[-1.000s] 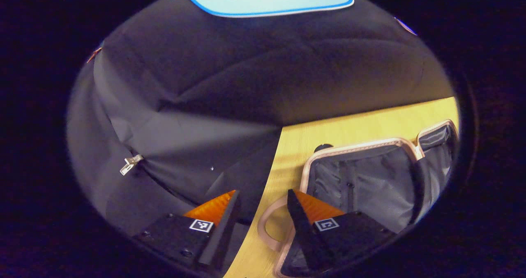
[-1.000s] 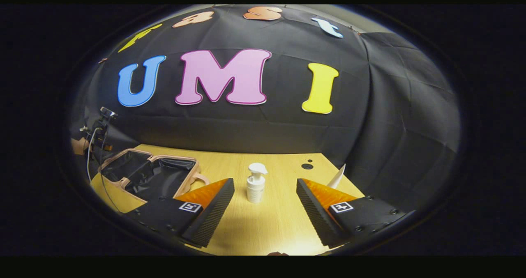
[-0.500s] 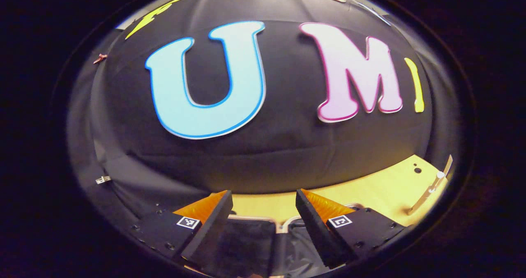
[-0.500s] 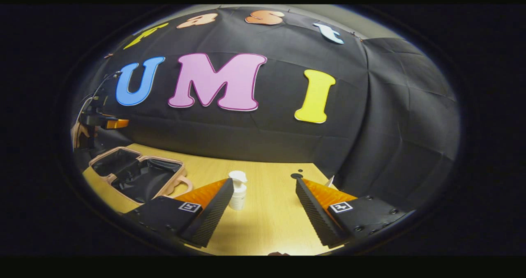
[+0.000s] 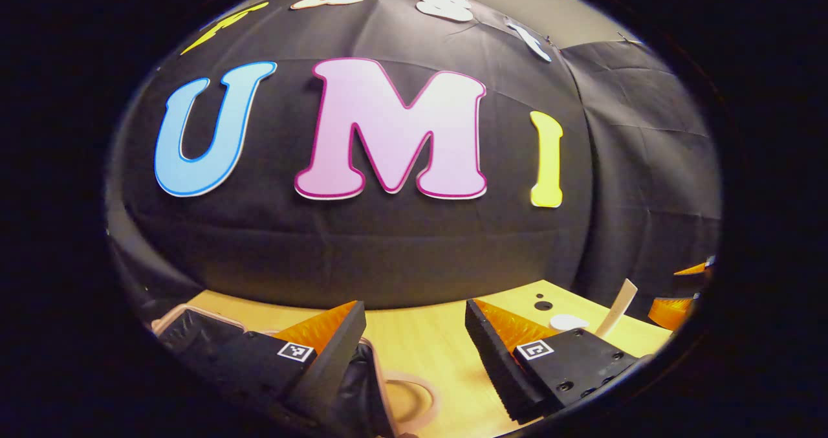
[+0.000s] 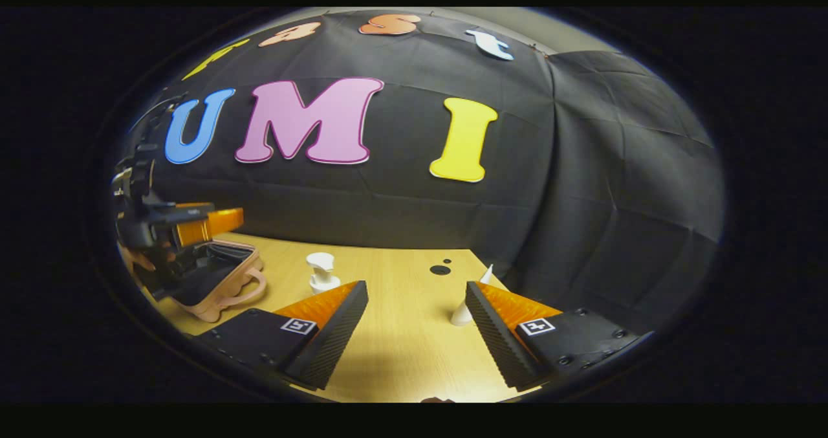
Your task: First open the suitcase, pack the skin care products into it, and then close the suitcase.
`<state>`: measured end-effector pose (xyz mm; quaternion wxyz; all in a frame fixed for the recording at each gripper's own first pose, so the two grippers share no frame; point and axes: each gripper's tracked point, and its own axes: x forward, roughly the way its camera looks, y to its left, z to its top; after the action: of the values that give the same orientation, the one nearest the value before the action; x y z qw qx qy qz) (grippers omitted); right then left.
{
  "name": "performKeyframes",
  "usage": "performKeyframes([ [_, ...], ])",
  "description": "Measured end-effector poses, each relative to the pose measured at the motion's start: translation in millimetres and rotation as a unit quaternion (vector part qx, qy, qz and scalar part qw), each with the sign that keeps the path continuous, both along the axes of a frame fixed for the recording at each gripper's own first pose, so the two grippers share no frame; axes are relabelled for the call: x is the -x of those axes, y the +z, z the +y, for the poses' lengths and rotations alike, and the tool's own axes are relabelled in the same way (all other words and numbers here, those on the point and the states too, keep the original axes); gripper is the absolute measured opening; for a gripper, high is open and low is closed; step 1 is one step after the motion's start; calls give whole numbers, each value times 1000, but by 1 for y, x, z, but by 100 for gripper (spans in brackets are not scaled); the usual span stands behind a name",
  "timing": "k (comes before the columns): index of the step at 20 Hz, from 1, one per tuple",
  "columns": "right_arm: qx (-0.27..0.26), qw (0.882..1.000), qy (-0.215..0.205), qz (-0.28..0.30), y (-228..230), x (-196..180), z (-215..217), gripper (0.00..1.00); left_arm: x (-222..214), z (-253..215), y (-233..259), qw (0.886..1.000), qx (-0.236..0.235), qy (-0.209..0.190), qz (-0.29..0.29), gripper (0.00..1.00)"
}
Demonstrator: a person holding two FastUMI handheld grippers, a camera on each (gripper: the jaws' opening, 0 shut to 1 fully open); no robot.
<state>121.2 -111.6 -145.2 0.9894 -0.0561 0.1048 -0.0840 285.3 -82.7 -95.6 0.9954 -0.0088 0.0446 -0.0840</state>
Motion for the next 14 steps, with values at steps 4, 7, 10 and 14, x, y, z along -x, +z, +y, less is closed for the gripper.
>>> performKeyframes([
  [4, -12, 1000, -24, 11, -16, 1, -26, 97, 25, -62, -76, 997, -19, -51, 62, 98],
  [7, -17, 999, -38, 16, -25, 1, -42, 97, 25, -104, -105, 992, -31, -93, 78, 98],
  [10, -21, 998, -50, 21, -33, 4, -58, 97, 2, -141, -121, 990, -39, -118, 72, 98],
  [14, -21, 997, -73, 34, -48, 10, -80, 96, -35, -170, -141, 990, -47, -112, 72, 98],
])
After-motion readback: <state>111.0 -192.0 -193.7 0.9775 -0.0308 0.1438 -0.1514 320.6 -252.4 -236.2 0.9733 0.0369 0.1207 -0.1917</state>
